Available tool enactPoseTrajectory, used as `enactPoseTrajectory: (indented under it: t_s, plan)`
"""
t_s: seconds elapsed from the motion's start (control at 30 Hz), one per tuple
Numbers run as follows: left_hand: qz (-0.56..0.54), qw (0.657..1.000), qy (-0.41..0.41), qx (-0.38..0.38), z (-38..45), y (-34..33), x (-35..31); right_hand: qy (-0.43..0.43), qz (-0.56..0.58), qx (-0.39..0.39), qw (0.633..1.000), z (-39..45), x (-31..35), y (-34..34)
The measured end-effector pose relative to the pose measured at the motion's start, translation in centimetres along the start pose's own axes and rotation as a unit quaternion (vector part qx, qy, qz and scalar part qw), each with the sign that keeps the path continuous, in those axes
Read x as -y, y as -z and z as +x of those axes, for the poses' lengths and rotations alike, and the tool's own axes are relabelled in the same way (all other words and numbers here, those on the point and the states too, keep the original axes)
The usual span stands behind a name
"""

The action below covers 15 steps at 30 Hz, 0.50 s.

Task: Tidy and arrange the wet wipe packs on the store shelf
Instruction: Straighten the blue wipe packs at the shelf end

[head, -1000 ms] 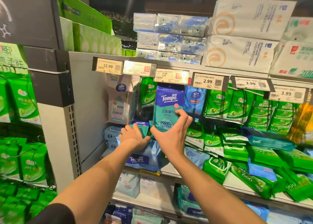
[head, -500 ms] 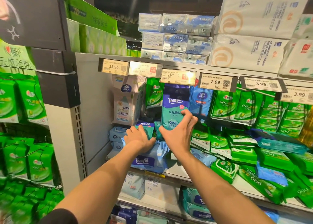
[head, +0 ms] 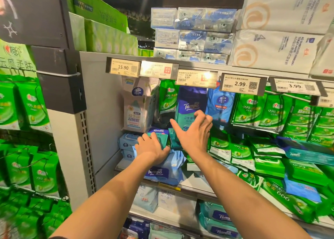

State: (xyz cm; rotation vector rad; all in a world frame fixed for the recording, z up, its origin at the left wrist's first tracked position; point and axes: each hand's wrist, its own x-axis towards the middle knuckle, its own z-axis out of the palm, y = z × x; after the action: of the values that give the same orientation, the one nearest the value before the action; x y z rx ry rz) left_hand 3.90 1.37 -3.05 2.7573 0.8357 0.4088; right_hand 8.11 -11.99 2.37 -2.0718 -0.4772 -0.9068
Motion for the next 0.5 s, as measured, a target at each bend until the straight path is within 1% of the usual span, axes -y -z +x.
enactPoseTrajectory:
  t_s: [0.07, 0.2, 0.37, 0.5]
  plan:
    - [-0.001, 1.000, -0.003, 0.000, 0.0, 0.1, 0.0, 0.025, 0.010, -0.025, 0.999, 1.2, 0.5, 0.4]
    - [0.007, 1.000, -0.009, 0.004, -0.2, 0.1, 0.1, 0.057, -0.024, -0.039, 0.997, 4.4, 1.7, 1.1]
    - [0.004, 1.000, -0.012, 0.007, -0.4, 0.3, 0.1, 0.039, -0.041, 0.011, 0.998, 6.6, 0.9, 0.2]
    - [0.004, 1.000, -0.013, 0.005, -0.7, 0.3, 0.0, 0.027, 0.007, -0.008, 1.000, 7.3, 0.4, -0.6]
